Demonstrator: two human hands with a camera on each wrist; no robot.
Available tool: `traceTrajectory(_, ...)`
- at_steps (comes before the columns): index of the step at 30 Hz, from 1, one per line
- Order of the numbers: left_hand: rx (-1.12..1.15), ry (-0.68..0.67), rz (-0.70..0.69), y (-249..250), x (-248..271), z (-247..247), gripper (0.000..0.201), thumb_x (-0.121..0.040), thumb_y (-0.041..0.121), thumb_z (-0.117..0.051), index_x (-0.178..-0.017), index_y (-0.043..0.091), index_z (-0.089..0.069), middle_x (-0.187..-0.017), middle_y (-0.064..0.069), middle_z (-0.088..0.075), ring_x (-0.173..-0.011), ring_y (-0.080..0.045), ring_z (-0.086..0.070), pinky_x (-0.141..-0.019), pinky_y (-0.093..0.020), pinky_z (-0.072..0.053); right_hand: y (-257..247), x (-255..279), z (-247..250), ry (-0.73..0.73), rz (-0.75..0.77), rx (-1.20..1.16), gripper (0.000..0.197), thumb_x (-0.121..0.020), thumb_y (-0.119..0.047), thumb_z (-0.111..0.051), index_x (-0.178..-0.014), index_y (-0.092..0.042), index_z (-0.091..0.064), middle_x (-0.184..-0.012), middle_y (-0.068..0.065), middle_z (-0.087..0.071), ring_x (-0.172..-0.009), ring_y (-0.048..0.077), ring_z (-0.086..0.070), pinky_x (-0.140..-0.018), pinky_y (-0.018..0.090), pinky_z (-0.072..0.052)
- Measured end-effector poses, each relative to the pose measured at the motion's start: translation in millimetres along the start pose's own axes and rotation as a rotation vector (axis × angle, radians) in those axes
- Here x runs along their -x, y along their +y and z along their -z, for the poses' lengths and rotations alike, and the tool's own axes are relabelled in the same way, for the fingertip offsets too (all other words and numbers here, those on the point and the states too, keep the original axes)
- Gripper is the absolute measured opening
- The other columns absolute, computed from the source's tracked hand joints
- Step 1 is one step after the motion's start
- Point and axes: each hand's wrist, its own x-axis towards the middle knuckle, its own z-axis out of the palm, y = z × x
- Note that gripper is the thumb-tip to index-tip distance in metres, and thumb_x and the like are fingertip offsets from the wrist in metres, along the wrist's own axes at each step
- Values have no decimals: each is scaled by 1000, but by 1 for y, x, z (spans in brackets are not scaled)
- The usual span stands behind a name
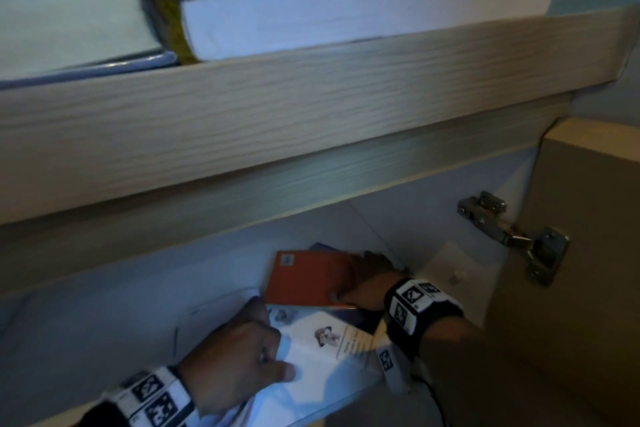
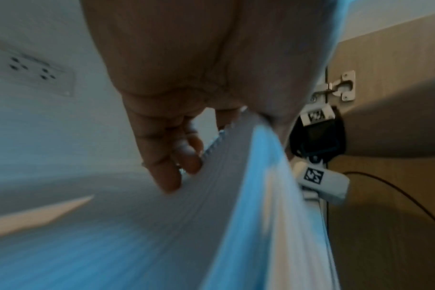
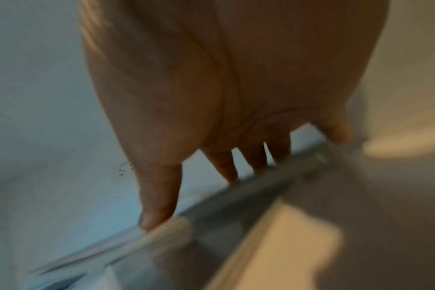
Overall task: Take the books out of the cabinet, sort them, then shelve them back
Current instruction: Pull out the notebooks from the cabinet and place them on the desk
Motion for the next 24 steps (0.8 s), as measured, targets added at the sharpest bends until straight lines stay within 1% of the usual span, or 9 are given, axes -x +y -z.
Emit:
traceTrajectory(3, 140, 116, 120, -22, 18, 31, 40, -61, 58, -72, -56, 23, -54, -81, 8, -52, -81, -1, -56, -79, -21, -43, -4, 7, 2, -8, -112, 27, 123, -51, -96, -51, -156, -40, -22, -164, 5, -28, -150, 33, -28, -120, 59, -22)
traceTrajectory(5, 323, 380, 192, -29, 19, 63, 42, -62, 53, -76, -60, 14, -59, -65, -5, -52, -61, -7, -55, -65, -34, -43, -4, 13, 8, 5, -198, 28, 108, -69, -89, -51, -157, -32, -24, -164, 11, -21, -150, 39, -20, -119, 62, -16)
traceTrajectory(8, 908, 729, 270, -22, 13, 87, 26, -83, 13, -75, -60, 10, -62, -61, -5, -56, -47, -2, -50, -49, -22, -40, -4, 21, 8, 13, -243, 6, 100, -76, -85, -47, -154, -25, -30, -160, 14, -23, -147, 40, -24, -118, 59, -24)
traceTrajectory(10, 1261, 834, 316, -17, 7, 78, 31, -87, 1, -68, -58, 13, -63, -65, -5, -60, -56, -9, -57, -54, -21, -43, -7, 26, 5, 26, -234, -2, 100, -75, -84, -47, -152, -21, -33, -156, 15, -30, -143, 39, -31, -116, 54, -31)
traceTrajectory(14, 1340, 614, 479, -12, 1, 20, 24, -79, 13, -75, -68, 15, -54, -67, -13, -47, -55, -17, -43, -52, -25, -34, -12, 29, -1, 22, -205, -75, 86, -80, -71, -51, -144, -15, -43, -147, 16, -47, -132, 35, -51, -108, 40, -43)
traceTrajectory(17, 1141, 183, 579, -10, 8, -19, 32, -67, 25, -74, -84, 12, -50, -71, -15, -53, -54, -20, -52, -52, -26, -44, -11, 38, 2, 24, -180, -171, 46, -98, -36, -53, -132, -6, -58, -138, 18, -60, -121, 33, -62, -90, 33, -50)
traceTrajectory(19, 930, 123, 652, -19, 5, -31, 42, -73, 38, -76, -96, 13, -52, -85, -12, -63, -67, -24, -61, -55, -29, -49, -8, 40, 3, 71, -187, -316, 39, -102, -20, -51, -134, 2, -53, -137, 21, -60, -121, 33, -62, -92, 35, -50)
traceTrajectory(22, 772, 188, 748, -35, -8, -27, 54, -77, 52, -73, -111, 14, -54, -105, -17, -66, -79, -29, -68, -54, -31, -54, -9, 52, 6, 66, -244, -545, 65, -105, -53, -40, -139, 0, -53, -142, 23, -57, -127, 32, -59, -106, 36, -46)
traceTrajectory(24, 808, 180, 753, -38, -15, -22, 69, -72, 59, -73, -107, 1, -59, -99, -23, -68, -73, -31, -66, -54, -34, -53, -13, 58, -2, 39, -242, -612, 87, -87, -82, -42, -120, -6, -69, -123, 19, -69, -108, 29, -68, -94, 34, -53)
